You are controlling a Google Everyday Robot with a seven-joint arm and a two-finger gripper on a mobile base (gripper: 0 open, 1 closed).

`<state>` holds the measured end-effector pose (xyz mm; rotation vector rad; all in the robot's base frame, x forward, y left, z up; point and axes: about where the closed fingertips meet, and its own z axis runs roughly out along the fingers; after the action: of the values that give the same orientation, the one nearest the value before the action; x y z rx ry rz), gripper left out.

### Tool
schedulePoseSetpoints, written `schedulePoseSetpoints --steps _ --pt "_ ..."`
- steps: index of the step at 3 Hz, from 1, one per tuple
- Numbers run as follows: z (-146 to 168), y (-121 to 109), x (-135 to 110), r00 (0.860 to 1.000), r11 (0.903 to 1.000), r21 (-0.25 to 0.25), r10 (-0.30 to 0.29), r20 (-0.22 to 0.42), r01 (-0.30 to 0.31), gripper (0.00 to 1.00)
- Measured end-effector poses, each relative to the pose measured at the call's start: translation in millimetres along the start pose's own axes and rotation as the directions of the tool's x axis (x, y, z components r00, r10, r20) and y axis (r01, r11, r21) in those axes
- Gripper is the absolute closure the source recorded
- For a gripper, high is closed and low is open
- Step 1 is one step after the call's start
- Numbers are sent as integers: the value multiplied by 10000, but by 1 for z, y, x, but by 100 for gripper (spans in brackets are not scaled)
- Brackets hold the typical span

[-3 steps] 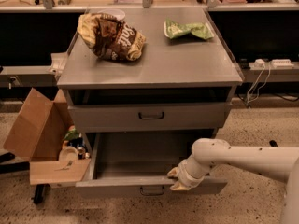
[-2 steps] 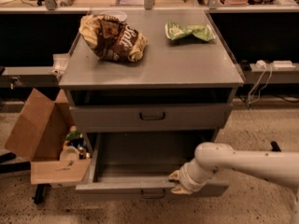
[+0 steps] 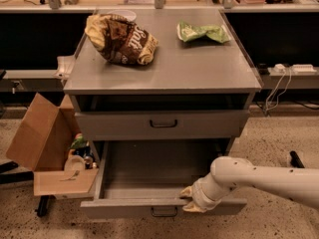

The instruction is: Open middle drawer

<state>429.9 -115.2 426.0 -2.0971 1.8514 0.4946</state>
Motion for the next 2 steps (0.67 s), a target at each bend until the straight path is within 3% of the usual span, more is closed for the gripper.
schedulePoseSetpoints --steps 1,2 --pt "0 19 -7 9996 10000 9 6 287 -6 98" --pt "0 19 -7 9996 10000 8 6 287 -6 67"
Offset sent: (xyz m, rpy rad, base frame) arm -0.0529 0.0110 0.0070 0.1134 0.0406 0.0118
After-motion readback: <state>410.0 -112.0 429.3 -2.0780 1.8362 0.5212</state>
